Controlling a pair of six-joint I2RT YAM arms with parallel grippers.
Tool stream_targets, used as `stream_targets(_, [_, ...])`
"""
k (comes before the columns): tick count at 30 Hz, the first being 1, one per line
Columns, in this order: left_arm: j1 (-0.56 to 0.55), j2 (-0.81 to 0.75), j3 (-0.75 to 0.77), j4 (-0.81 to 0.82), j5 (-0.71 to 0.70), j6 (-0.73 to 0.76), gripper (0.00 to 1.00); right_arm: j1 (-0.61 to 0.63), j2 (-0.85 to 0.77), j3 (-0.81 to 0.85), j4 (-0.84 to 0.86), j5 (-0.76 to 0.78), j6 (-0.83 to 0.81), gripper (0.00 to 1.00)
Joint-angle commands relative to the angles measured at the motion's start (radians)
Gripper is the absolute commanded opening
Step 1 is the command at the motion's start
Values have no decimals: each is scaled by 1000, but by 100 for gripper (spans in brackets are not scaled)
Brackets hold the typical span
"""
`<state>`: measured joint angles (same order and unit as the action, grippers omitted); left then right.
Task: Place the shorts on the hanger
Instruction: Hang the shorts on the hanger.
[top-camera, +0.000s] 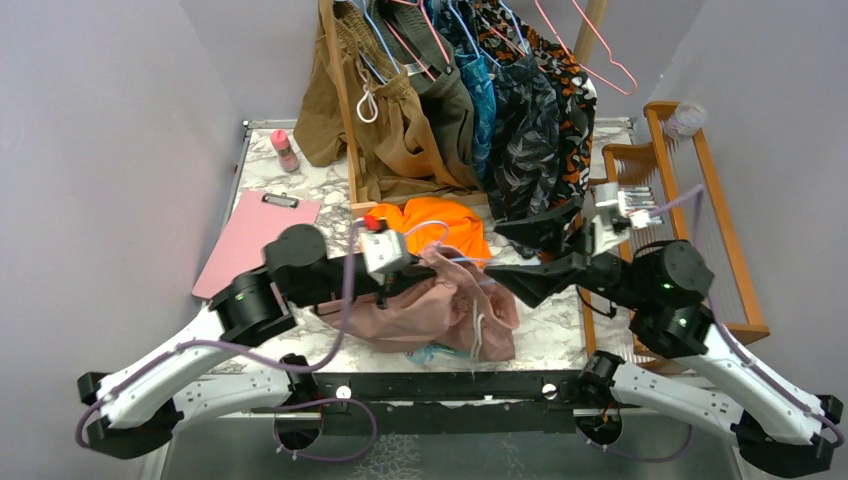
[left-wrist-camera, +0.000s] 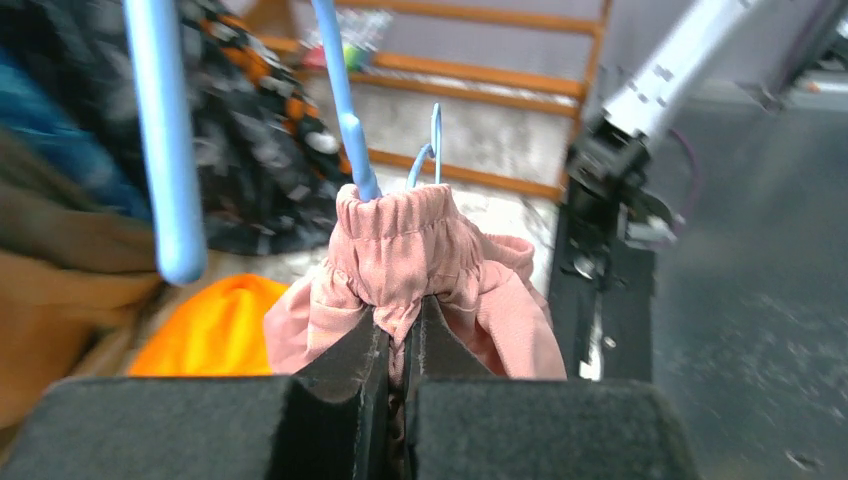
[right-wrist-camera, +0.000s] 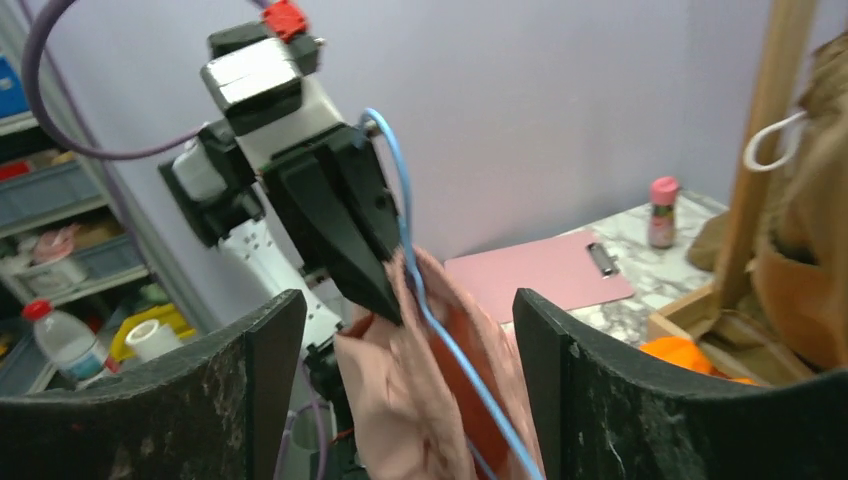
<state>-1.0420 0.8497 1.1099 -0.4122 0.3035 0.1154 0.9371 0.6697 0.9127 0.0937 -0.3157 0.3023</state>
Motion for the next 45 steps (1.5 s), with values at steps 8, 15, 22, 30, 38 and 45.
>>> stream_targets(8, [-1,-306,30,151,-372,58,0,6,-150,32,-353,476,136,84])
stream_targets(15, [-1,-293,81,182,-293,59,0,6,-96,-56,-328,453,308,85])
stream_targets(22, [-1,-305,79,178,-257,56,0,6,-27,-35,-350,521,467,84])
stream_targets(30, [-1,-329,51,174,-257,39,0,6,109,47,-472,391,473,78])
stream_targets(38, [-1,-334,30,174,-248,33,0,6,145,43,-463,337,457,47])
stream_targets(45, [-1,-334,17,176,-246,25,0,6,138,83,-404,312,385,1])
